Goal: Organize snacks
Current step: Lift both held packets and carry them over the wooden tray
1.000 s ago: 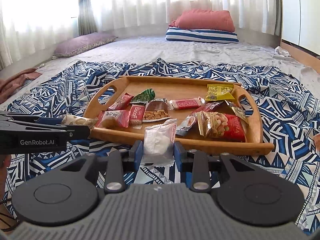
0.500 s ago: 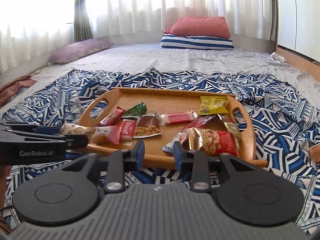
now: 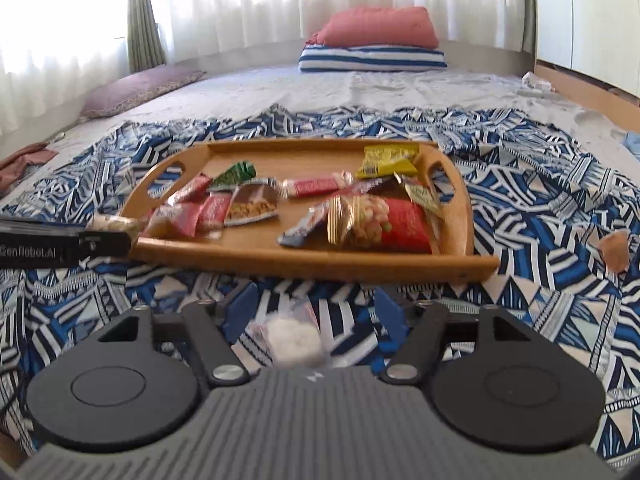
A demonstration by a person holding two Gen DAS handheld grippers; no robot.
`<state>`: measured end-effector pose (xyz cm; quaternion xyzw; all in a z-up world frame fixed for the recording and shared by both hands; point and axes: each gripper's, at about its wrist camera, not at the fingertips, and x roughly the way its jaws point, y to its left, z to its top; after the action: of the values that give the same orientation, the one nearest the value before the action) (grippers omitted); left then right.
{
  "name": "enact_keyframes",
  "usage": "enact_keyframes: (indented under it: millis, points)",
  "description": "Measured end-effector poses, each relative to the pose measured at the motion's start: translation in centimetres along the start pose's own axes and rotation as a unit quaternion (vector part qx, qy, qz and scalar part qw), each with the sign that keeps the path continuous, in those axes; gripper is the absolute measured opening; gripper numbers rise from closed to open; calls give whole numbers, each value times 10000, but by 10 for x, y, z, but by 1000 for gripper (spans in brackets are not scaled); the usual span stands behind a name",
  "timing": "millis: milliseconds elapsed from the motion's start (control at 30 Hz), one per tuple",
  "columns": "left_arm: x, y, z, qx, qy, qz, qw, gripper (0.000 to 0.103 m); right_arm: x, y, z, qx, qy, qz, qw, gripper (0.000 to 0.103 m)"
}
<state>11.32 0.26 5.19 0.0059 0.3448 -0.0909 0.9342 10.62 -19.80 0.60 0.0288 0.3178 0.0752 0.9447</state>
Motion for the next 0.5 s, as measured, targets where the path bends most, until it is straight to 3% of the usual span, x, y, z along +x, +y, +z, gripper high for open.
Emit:
enact_keyframes:
  millis: [500]
  points:
    - [6, -14, -13, 135, 178, -88, 9997, 47, 18, 19, -17, -545, 179, -15, 9984, 84]
